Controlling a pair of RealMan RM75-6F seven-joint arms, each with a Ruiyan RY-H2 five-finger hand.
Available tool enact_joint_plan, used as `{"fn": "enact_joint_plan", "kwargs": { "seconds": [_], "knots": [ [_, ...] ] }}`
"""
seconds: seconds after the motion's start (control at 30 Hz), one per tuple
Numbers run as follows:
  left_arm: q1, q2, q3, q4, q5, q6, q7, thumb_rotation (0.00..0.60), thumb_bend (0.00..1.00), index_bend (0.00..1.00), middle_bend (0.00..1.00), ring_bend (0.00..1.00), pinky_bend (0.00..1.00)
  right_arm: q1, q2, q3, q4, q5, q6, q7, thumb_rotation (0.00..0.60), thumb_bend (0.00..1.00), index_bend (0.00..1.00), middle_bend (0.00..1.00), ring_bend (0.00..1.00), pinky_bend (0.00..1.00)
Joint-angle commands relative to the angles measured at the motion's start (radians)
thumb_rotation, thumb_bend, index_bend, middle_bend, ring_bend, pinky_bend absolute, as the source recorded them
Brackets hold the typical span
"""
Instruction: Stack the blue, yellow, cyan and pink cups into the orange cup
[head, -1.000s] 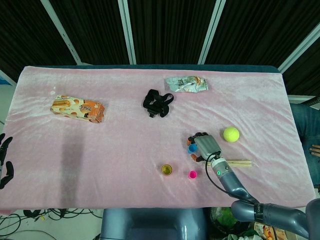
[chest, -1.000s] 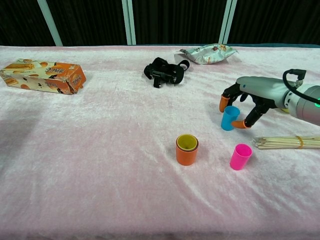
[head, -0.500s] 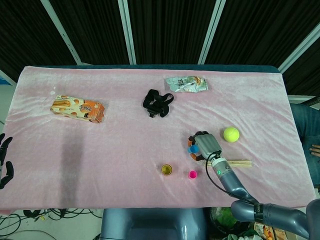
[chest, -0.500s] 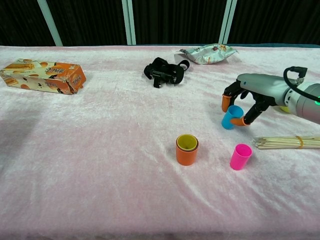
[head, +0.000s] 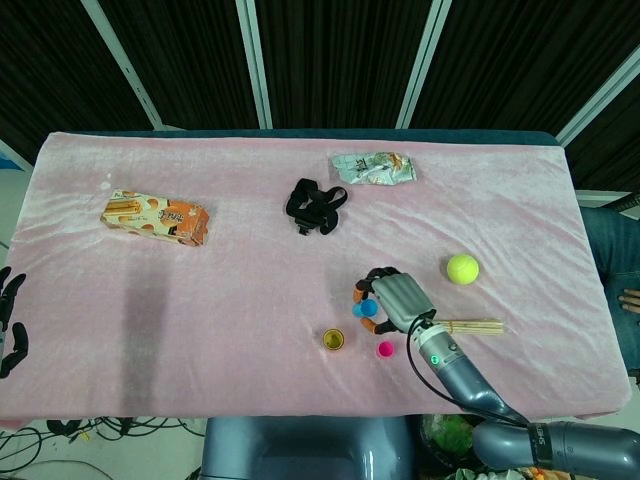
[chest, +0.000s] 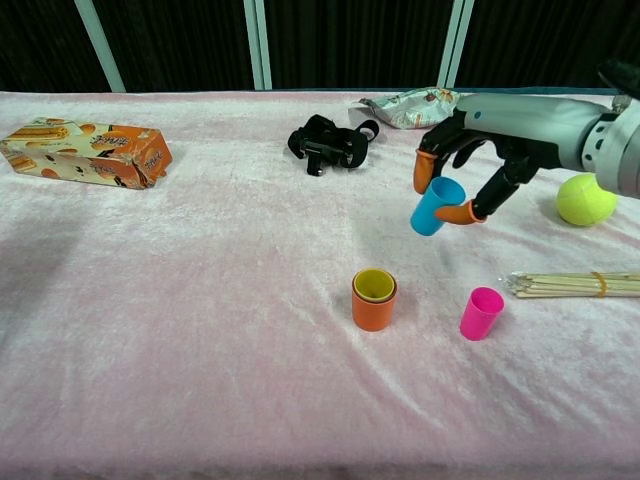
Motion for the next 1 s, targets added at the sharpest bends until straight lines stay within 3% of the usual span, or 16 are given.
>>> {"fn": "enact_joint_plan", "kwargs": {
  "seconds": [0.03,0.33,1.0],
  "knots": [
    [0.000,0.000,0.000,0.000,0.001,0.000,0.000,0.600,0.69,0.09,0.02,0.00,0.03,0.007,0.036,0.000,-0.084,0.002,0.016,-0.030,0.600,0.28,0.56,0.46,0.23,0.20],
    [-0.001,-0.001,0.002,0.000,0.002,-0.003,0.001,0.600,0.69,0.09,0.02,0.00,0.03,0.015,-0.014,-0.044,-0.143,-0.027,0.068,-0.109,0.600,0.28,0.56,0.46,0.23,0.20],
    [0.000,0.001,0.001,0.000,0.001,-0.002,-0.002,0.600,0.69,0.09,0.02,0.00,0.03,0.052,-0.140,-0.078,-0.050,0.022,0.078,-0.179,0.600,0.28,0.56,0.46,0.23,0.20]
  ]
}}
